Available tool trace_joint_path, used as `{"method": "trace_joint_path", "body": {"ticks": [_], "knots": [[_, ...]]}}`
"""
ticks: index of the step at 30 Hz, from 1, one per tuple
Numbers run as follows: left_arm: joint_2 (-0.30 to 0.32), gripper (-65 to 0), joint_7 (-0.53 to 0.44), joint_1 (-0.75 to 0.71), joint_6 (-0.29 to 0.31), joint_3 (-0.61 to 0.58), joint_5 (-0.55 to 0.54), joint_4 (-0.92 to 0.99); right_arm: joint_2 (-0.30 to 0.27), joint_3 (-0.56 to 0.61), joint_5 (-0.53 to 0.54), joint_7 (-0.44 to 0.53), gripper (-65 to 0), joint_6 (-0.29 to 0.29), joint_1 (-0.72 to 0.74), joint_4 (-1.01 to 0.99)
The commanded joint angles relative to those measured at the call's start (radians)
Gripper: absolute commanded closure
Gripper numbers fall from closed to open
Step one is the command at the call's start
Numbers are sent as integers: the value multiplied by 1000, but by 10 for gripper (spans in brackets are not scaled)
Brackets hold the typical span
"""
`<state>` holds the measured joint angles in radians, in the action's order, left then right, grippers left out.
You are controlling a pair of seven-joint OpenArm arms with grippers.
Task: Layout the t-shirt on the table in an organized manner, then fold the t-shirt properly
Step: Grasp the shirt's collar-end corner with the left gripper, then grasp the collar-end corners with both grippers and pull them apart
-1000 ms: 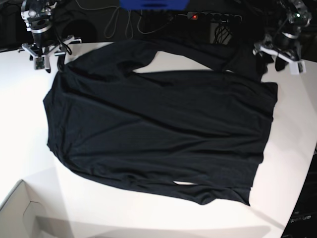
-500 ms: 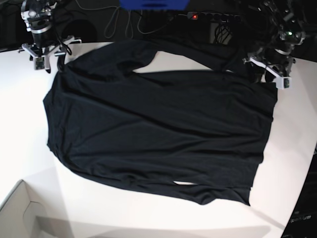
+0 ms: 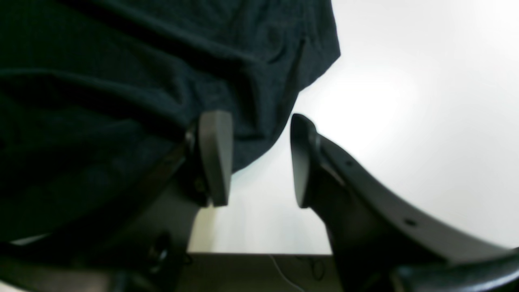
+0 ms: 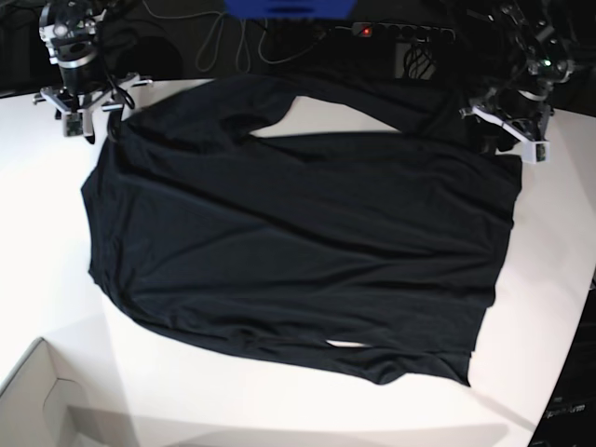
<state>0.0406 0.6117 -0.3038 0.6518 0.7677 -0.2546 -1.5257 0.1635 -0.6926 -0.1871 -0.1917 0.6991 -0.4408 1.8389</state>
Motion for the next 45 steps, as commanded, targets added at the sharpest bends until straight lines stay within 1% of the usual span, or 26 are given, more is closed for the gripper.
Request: {"method": "trace_joint_path", "body": {"ticks": [1,3,4,5,10,12,16,20,22,24,29,34,36,40,45], "knots": [[3,-316,20,-4,0,-1,8,-8,-6,-2,13,27,-241,-1,7,17],[3,-312,23,4,0,-1,10,-8,-6,-2,13,27,-241,-1,10,17],[3,-298,23,4,0,-1,10,-8,-6,-2,13,27,-241,-1,12,17],[5,-268,23,4,0,-1,10,-6,-6,-2,13,27,-241,-1,12,17],[5,-67,23,5,0,-1,10,-3,-6,-2,13,27,-241,-1,12,17],[8,0,23,7,0,-1,10,0,-6,-2,13,27,-241,-1,12,17],[5,-3,23,-1,0,2,1,-26,-6,-2,13,27,-241,-1,12,17],[0,-3,23,-28,1,5,-2,-114,-6,-2,13,27,-241,-1,6,17],[-17,-3,23,-39,1,5,-4,-160,-6,-2,13,27,-241,-1,4,17],[-29,-3,23,-59,1,6,-19,-206,-6,-2,13,27,-241,-1,3,17],[-32,-3,23,-114,1,6,-88,-281,-6,-2,13,27,-245,-1,-10,17],[-26,-3,24,-153,1,9,-128,-302,-6,49,14,27,-335,-1,-49,18],[-29,-3,24,-160,1,45,-150,-304,-6,80,14,27,-364,-1,-65,17],[-31,-3,30,-174,1,112,-197,-309,-6,115,13,27,-361,-1,-86,15],[-25,-3,112,-183,3,172,-265,-309,-6,124,13,27,-359,-1,-99,-6]]}}
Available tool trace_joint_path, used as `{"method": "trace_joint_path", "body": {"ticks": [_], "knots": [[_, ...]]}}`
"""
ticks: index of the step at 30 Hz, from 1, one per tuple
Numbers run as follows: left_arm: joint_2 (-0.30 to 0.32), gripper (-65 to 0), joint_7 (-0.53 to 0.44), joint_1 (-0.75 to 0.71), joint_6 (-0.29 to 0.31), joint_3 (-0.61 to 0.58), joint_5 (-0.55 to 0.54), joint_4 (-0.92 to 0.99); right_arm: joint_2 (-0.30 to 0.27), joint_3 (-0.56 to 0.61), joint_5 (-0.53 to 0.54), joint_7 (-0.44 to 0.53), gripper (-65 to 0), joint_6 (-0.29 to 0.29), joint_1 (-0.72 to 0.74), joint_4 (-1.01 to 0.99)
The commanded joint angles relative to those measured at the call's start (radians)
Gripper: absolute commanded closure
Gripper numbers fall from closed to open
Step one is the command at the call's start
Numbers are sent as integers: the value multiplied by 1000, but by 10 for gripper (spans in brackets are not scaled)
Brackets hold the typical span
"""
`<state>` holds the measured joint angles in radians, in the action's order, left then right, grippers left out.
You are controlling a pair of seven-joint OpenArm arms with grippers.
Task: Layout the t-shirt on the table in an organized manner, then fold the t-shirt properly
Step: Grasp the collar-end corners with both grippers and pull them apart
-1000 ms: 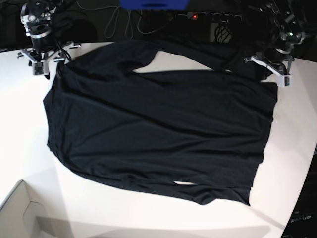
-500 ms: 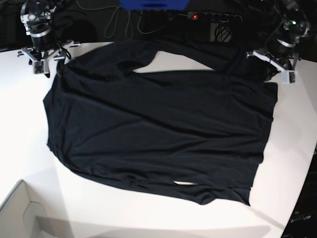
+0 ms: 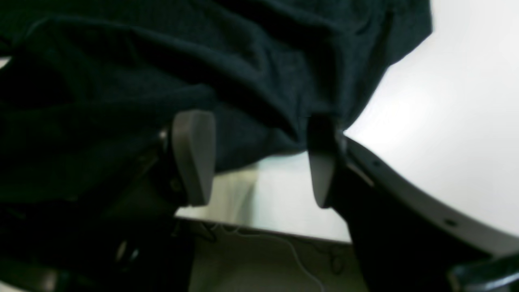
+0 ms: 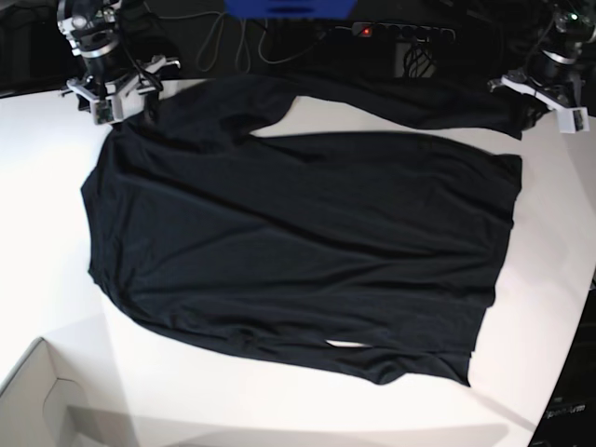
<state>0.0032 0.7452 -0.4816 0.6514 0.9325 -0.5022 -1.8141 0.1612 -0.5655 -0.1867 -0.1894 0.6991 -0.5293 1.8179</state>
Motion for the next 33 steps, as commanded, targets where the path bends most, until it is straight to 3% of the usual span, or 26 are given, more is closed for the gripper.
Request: {"method": "trace_joint_path", "body": {"ticks": [1,4,11,28,33], "knots": [[13,-3,-17,-6,6,15,-20,-20,-4,-3,13,24,-359,-1,-13,7],[13,-3,-14,-6,47,18,-16,-20,-4,6,13,24,-359,-1,-24,-17],[11,-3,-14,-7,47,18,-16,-22,-4,86,13,24,-359,-1,-71,-27],[13,-3,-14,-27,47,21,-22,-22,-4,80,11,24,-360,-1,-36,-65],[13,-3,-14,-22,47,73,-23,-22,-4,86,11,26,-356,-1,-33,-139]]}}
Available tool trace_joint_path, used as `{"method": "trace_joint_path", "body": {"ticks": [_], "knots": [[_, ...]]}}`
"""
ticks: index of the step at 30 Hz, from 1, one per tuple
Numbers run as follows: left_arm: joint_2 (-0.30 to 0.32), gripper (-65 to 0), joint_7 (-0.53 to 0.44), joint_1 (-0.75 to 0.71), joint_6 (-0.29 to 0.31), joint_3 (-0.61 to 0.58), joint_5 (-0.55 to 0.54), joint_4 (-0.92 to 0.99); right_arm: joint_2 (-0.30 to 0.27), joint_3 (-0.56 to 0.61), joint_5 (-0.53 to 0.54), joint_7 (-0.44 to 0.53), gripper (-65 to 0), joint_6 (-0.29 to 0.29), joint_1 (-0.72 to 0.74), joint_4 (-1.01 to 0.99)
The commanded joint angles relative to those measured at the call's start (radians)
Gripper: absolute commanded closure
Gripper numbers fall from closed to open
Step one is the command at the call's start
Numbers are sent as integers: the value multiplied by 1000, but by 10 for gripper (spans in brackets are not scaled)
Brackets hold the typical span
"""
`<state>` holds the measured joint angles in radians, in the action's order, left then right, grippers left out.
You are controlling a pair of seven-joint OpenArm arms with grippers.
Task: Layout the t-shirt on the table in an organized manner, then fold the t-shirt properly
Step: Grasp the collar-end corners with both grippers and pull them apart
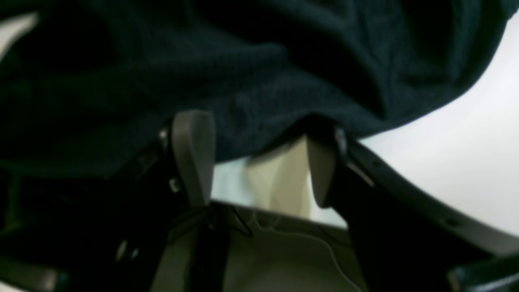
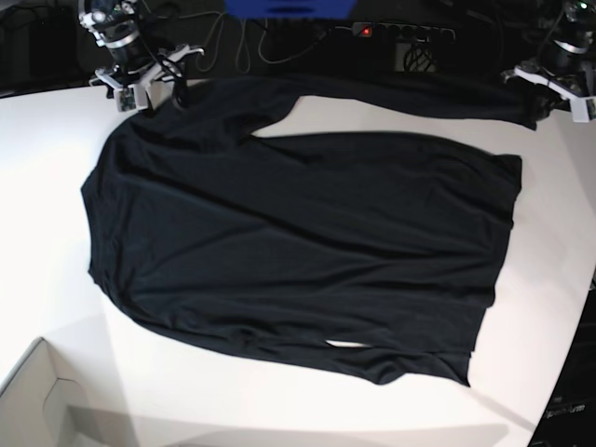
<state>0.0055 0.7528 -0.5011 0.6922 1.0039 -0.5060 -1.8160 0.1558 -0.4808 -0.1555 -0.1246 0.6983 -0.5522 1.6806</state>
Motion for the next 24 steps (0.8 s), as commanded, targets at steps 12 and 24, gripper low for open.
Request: {"method": "trace_joint_path", "body": {"ticks": [12,24], "knots": [[11,-3,-22,-1,6,3,-21,-20,1,-5,-20,-39,-68,0,-10,-17],[9,-3,-22,-5,6,5,-21,-51,1,-132,-16,-39,0,0,-18,62]]}}
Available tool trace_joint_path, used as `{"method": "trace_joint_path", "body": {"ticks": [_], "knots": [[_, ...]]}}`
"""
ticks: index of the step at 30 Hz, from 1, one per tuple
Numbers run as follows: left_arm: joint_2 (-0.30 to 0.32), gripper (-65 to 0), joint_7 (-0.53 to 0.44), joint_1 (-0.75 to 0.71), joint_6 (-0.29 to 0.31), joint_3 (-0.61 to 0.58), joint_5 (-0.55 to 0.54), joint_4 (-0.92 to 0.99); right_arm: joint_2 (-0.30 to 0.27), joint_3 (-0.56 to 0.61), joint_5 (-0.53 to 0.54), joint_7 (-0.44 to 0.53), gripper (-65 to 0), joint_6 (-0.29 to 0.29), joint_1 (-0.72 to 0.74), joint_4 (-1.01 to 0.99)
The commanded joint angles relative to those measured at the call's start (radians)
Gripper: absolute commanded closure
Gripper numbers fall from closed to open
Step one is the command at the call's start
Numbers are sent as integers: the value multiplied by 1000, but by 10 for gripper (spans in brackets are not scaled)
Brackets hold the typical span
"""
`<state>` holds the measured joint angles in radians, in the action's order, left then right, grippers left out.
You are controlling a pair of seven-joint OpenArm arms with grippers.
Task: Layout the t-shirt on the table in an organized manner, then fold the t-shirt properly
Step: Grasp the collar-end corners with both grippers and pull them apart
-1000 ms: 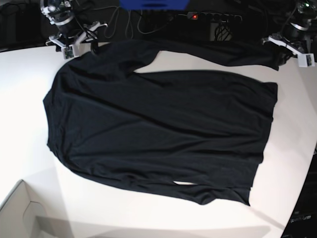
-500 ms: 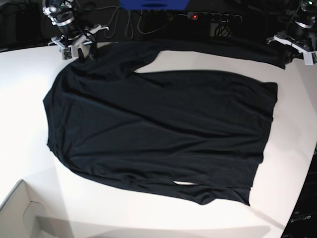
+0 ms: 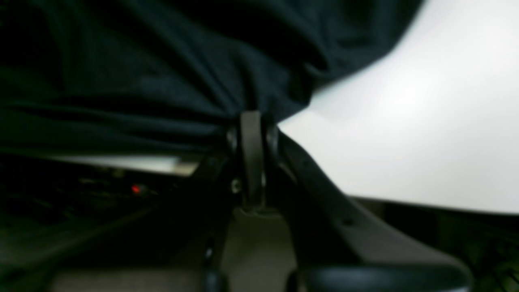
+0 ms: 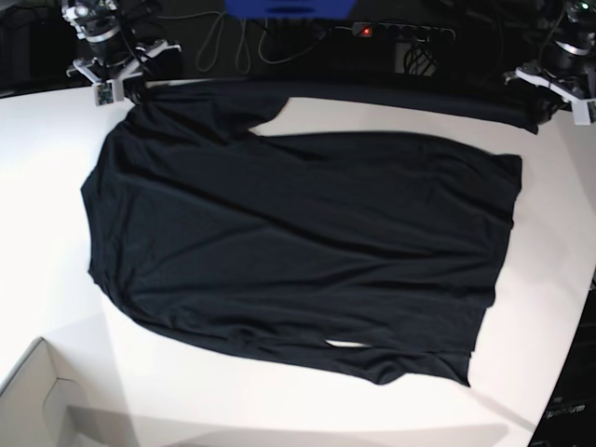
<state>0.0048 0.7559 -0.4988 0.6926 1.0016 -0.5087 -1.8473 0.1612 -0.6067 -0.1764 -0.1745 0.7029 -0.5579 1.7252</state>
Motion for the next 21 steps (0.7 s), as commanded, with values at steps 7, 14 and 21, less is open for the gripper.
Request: {"method": "trace_joint_path", "body": {"ticks": [7,14,21], "knots": [[2,-3,-25,-10,6,7,-20,-58,-4,-14,7,11,0,-5,-38,94],[4,-3,-25,-25,6,50,-127,-84,-4,-14,7,11,0,-5,-57,132],[11,-3,-25,-24,6,139,-236,-84,-4,-52,163,11,0,-5,-72,210]]}}
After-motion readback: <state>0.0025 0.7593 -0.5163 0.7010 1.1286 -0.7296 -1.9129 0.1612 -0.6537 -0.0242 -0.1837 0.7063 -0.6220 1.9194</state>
